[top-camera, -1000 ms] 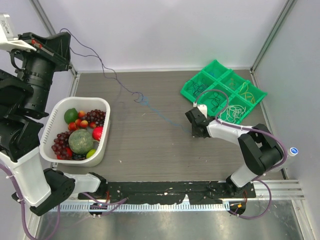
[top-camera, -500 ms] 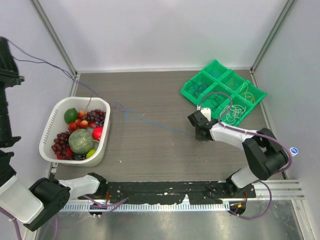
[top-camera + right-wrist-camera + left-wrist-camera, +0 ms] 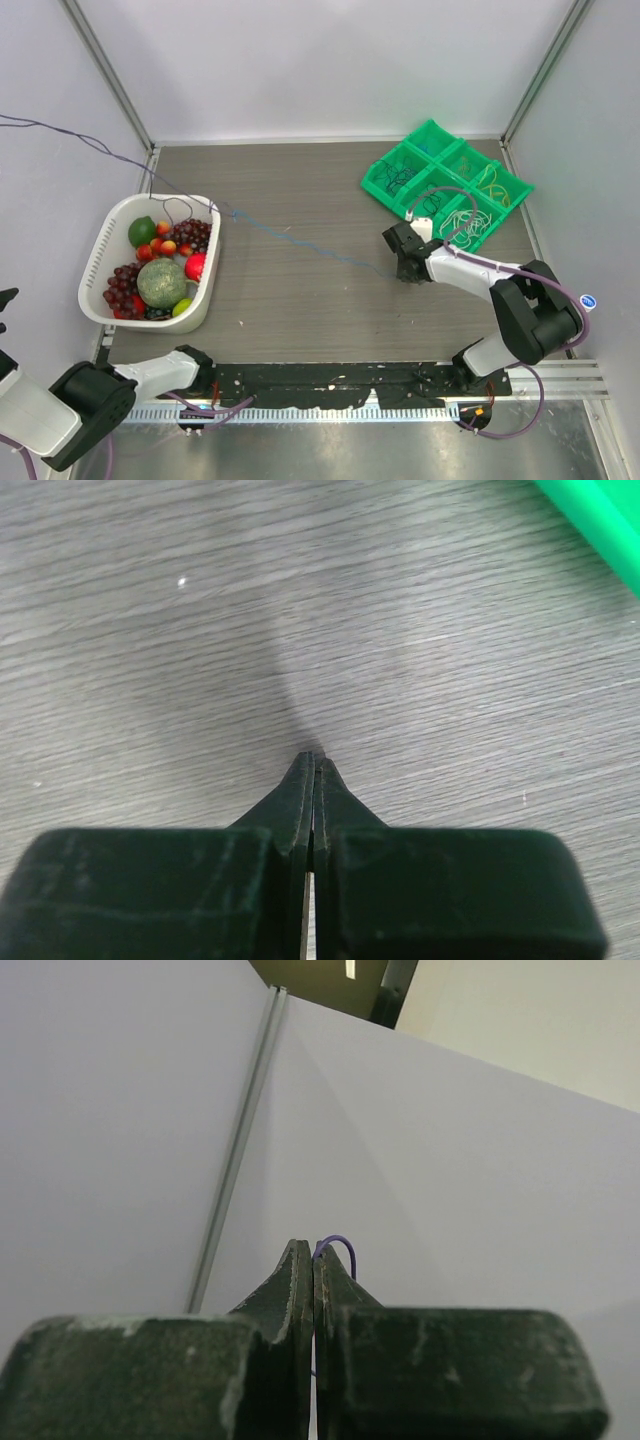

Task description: Untangle the cables

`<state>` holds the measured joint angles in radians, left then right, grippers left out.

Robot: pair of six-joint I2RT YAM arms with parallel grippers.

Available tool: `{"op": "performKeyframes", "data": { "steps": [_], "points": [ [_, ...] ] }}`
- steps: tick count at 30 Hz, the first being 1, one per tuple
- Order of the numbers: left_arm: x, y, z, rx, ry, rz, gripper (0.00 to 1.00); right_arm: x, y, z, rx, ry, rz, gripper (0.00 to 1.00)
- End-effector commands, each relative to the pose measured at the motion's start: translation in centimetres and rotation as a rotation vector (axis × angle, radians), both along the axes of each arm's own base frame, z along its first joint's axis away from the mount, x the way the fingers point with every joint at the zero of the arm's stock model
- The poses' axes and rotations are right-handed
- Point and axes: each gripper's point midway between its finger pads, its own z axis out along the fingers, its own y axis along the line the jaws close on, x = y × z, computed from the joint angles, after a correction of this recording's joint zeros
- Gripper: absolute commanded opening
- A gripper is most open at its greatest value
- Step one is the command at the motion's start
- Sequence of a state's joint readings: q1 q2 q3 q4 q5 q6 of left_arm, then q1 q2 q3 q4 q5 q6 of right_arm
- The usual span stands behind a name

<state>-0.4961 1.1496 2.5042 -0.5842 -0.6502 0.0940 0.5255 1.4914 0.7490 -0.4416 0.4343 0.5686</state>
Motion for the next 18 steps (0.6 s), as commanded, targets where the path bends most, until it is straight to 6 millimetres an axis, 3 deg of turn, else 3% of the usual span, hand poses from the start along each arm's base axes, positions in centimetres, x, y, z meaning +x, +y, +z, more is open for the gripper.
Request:
{"op": "performKeyframes", "data": {
  "steps": [1,3,11,13,18],
  "points": [
    [-4.0,3.8,2.1,-0.05,-0.104,0.119,0.0,-1.5,-2.1,-1.0,-0.008,0.045,-0.078,0.01],
    [-4.6,4.0,2.3,-0.077,-0.128,0.091,0.0,-1.4,-2.1,-1.1,-0.012,0.043,-0.075,0.01],
    [-1.7,2.3,0.4,-0.101,-0.048,0.032,0.0,-0.7,-1.6,-1.2,-0.006,0.051,-0.07,0.01],
    [1.1,-0.2,-0.9,-0.085,0.005,-0.031,0.0,-0.6,-1.1,-1.3,0.011,0.057,-0.042,0.01],
    [9.8,-10.8,-7.4,-0.083,0.246,-0.351,0.0,1.7,2.0,1.4,0.122,-0.013,0.085,0.04]
  ]
}}
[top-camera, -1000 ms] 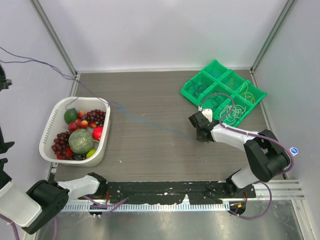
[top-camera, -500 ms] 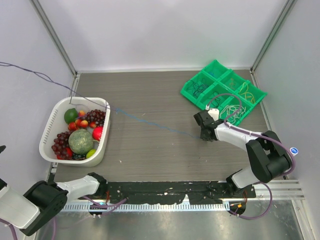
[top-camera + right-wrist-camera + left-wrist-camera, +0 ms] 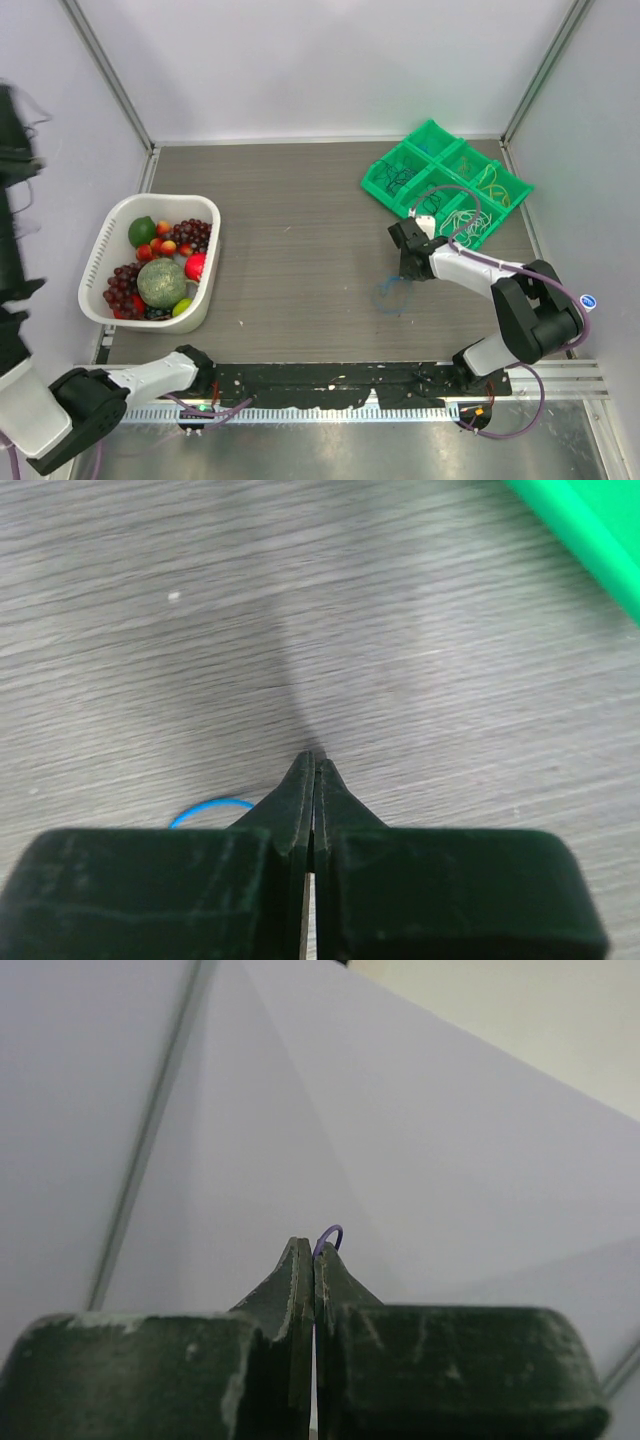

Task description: Untangle the cables

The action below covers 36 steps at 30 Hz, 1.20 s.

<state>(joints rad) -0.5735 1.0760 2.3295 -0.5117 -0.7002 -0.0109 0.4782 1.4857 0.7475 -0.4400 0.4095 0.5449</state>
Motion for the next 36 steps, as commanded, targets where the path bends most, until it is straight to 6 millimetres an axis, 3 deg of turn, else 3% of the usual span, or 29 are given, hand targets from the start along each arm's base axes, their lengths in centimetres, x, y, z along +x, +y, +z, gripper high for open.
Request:
{"op": "performKeyframes", "data": {
  "steps": [1,4,5,8,9,11,19,22,26,29,34,36],
  "points": [
    [9.8,-11.7,-7.0,0.034,0.256,-0.328,0.0,1.7,4.0,2.2,0.142,-0.025,0.159,0.11],
    [12.3,-15.8,-10.0,0.049,0.365,-0.453,0.0,1.8,6.6,4.2,0.232,-0.006,0.293,0.26],
    [13.2,-17.0,-11.0,0.062,0.398,-0.48,0.0,2.1,7.1,5.5,0.245,-0.027,0.332,0.36],
    [14.7,-19.2,-13.5,0.083,0.477,-0.531,0.0,2.4,8.2,8.5,0.29,-0.055,0.395,0.57],
    [15.0,-19.7,-14.4,0.085,0.505,-0.547,0.0,2.9,8.5,10.3,0.3,-0.096,0.404,0.72],
    [15.5,-20.8,-15.9,0.082,0.547,-0.581,0.0,3.0,9.6,12.9,0.363,-0.15,0.444,0.78],
    [16.7,-26.8,-20.9,0.098,0.718,-0.814,0.0,5.6,9.8,23.9,0.43,-0.425,0.491,0.79],
    [16.5,-29.1,-22.5,0.091,0.79,-0.93,0.0,6.0,11.5,28.1,0.482,-0.502,0.624,0.79],
    [16.5,-30.6,-24.0,0.068,0.866,-1.007,0.0,5.5,16.4,33.0,0.664,-0.611,0.905,0.79],
    [15.7,-32.0,-24.4,0.054,0.894,-1.121,0.0,3.8,19.2,36.0,0.835,-0.645,1.083,0.79],
    [14.8,-33.1,-25.2,0.041,0.925,-1.218,0.0,1.6,20.9,40.2,1.037,-0.701,1.234,0.78],
    [15.1,-33.1,-25.5,0.035,0.936,-1.213,0.0,1.3,20.8,40.4,1.047,-0.693,1.226,0.78]
  ]
}}
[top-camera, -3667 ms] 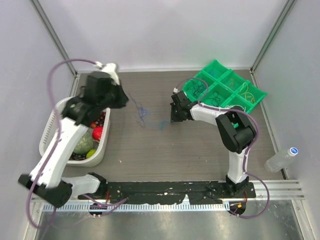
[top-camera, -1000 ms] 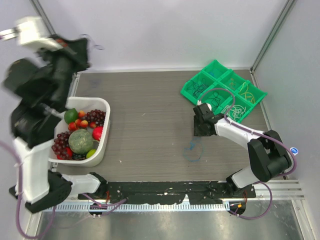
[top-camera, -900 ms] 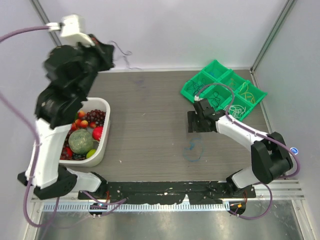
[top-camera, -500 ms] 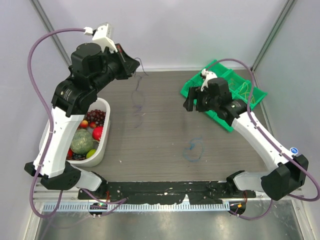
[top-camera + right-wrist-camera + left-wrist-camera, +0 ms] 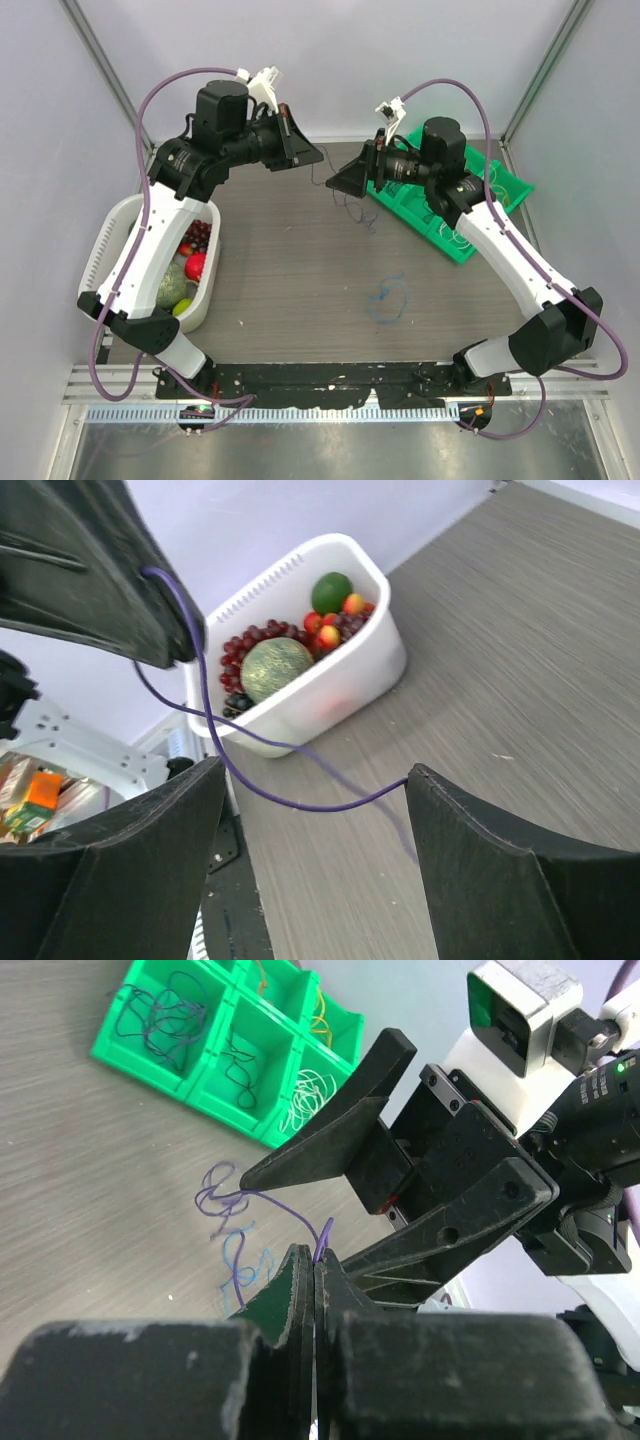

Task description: Untangle the cables

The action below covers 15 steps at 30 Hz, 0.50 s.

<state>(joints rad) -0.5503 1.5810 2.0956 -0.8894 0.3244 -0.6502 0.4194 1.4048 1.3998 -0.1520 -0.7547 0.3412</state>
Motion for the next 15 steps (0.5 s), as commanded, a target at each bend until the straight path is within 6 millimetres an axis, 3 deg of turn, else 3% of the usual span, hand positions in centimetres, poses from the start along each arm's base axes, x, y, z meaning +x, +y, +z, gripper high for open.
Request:
{"op": "performKeyframes", "data": {
  "steps": [1,3,6,15],
  "points": [
    [-1.7,-0.6,1.8,-0.072,-0.002,-0.081,0.0,-2.6,0.6,5.7,0.121,-0.144,0.139,0.78],
    [-1.5,-0.7,1.7,-0.078,0.013,-0.078,0.0,-1.6,-0.3,5.3,0.06,-0.162,0.036,0.78],
    [-1.2,-0.8,1.5,-0.086,0.037,-0.061,0.0,-1.0,-0.8,6.4,0.024,-0.213,-0.037,0.78],
    [0.5,0.6,0.0,-0.074,0.128,0.068,0.0,-0.9,1.3,6.8,0.0,-0.242,-0.063,0.76]
  ]
}}
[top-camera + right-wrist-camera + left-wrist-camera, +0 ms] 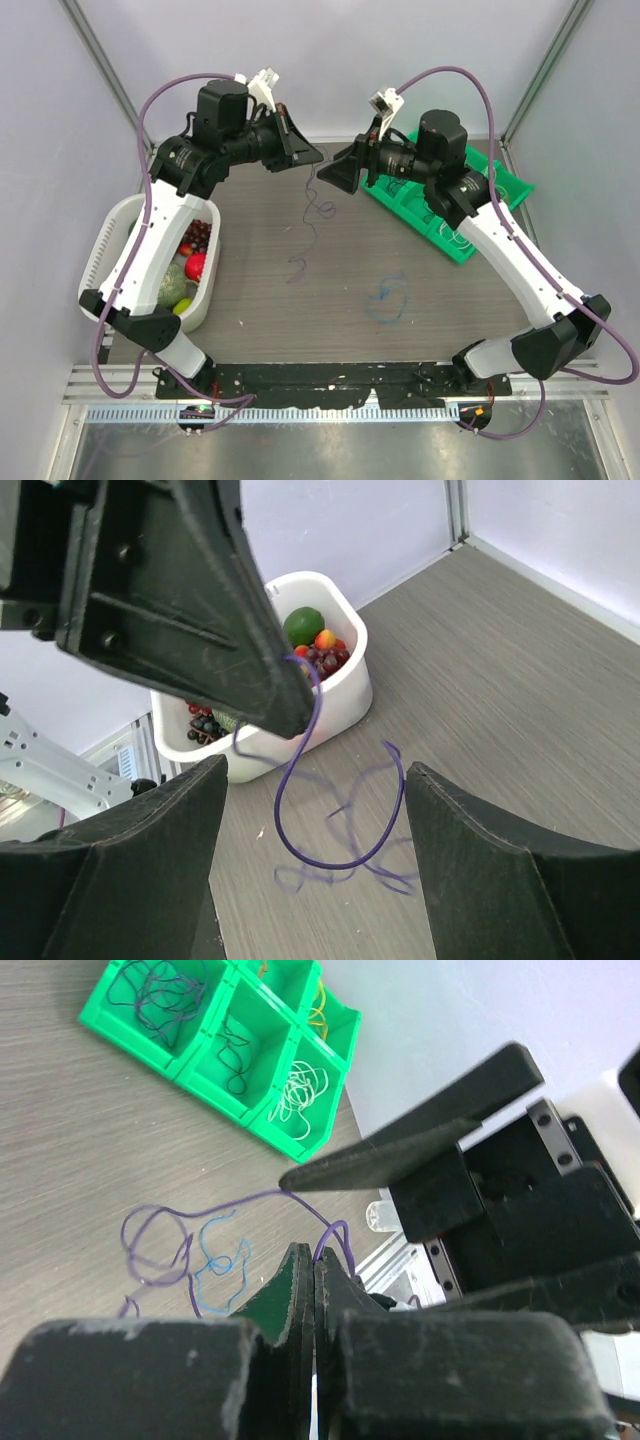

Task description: Untangle the cables

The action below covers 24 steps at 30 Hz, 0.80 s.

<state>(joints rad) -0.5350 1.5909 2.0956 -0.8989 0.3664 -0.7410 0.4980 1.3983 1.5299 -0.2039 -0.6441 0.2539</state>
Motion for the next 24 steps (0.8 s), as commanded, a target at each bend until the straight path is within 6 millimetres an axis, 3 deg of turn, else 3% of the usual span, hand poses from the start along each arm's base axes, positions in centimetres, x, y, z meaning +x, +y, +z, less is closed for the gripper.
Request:
{"op": "performKeyframes", "data": {
  "steps": [1,8,16,20,21,22,23,24],
  "points": [
    [0.9,1.0,0.0,-0.015,0.05,0.068,0.0,-0.4,0.4,2.4,0.022,-0.087,-0.017,0.76],
    [0.9,1.2,0.4,-0.033,0.057,0.078,0.0,-0.6,2.7,1.9,0.007,-0.1,-0.007,0.76],
    [1.4,1.8,-0.3,-0.033,0.104,0.146,0.0,1.6,4.5,2.1,0.015,-0.112,-0.224,0.7],
    [1.5,2.0,-0.1,-0.045,0.105,0.158,0.0,1.8,4.9,1.4,0.006,-0.101,-0.25,0.48],
    [1.5,2.1,-0.1,-0.045,0.105,0.164,0.0,1.9,4.8,1.4,0.006,-0.101,-0.254,0.35],
    [1.6,2.2,-0.1,-0.046,0.102,0.169,0.0,1.9,4.8,1.2,0.005,-0.095,-0.257,0.29],
    [1.5,2.3,0.0,-0.047,0.099,0.174,0.0,1.8,4.7,1.4,0.011,-0.095,-0.258,0.13],
    [1.5,2.3,0.0,-0.047,0.097,0.175,0.0,1.8,4.7,1.3,0.014,-0.089,-0.262,0.08]
  ]
}}
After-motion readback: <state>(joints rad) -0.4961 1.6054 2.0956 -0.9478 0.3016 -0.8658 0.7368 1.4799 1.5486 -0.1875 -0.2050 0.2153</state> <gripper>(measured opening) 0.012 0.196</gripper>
